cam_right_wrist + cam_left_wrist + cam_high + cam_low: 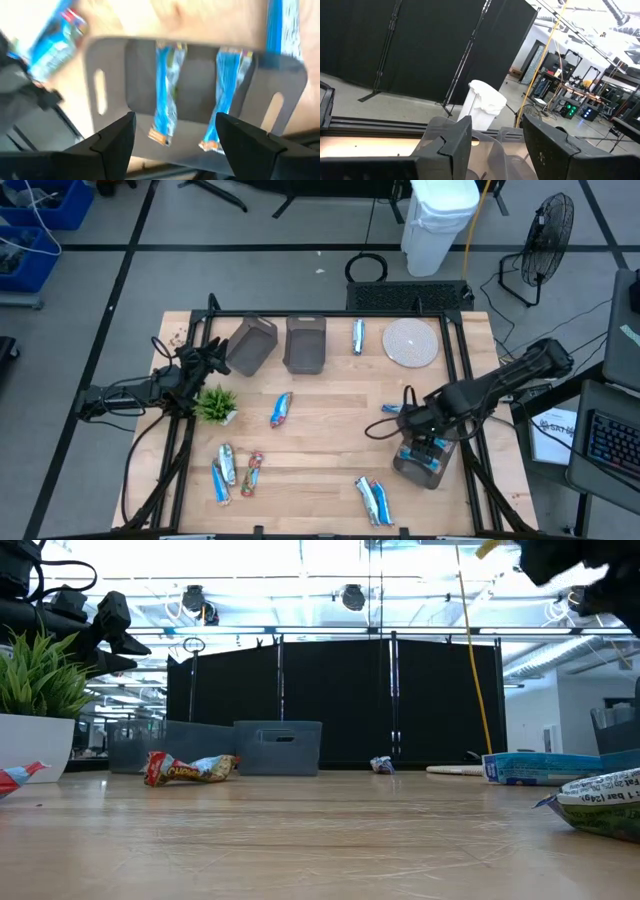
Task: Pick and place Granola Bars by type
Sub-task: Put the yellow granola bar into the bottom black transparent bin
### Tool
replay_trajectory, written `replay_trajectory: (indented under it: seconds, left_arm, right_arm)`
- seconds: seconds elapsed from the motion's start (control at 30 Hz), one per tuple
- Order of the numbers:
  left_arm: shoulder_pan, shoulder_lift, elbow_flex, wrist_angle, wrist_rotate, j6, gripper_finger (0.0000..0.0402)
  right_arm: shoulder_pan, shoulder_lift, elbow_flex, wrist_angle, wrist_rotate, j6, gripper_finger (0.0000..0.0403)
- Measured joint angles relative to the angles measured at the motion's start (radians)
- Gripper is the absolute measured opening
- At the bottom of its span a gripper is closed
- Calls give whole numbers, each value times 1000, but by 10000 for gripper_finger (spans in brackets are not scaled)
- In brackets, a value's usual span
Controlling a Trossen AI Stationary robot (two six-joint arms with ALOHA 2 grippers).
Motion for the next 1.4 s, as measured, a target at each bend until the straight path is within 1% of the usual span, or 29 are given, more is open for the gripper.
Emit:
replay_trajectory:
  seconds: [0.13,0.4,0.5,0.63,0.83,0.93,1.13,1.27,1.4]
  left_arm:
    - [0,0,0,0,0,0,182]
    - [0,0,0,0,0,0,182]
    - [0,0,0,0,0,0,182]
    - [0,0,0,0,0,0,182]
    - [0,0,0,0,0,0,182]
    - [0,0,0,0,0,0,182]
    - [0,0,0,0,0,0,182]
    - [0,0,0,0,0,0,182]
    - [0,0,0,0,0,0,182]
  right_arm:
    - [-1,-40,23,87,44,-4,263]
    - [-23,-98,31,401,138,-60,263]
    - [-36,-99,31,515,188,-102,263]
    - [-57,-89,31,628,242,-203,263]
    - [-58,-84,26,794,451,-341,263]
    - [-58,-85,1,911,525,-412,263]
    - [-58,-87,-84,1085,536,-475,263]
    - [-58,-87,-164,1199,533,-490,263]
    - [-56,-90,-260,1350,532,-507,263]
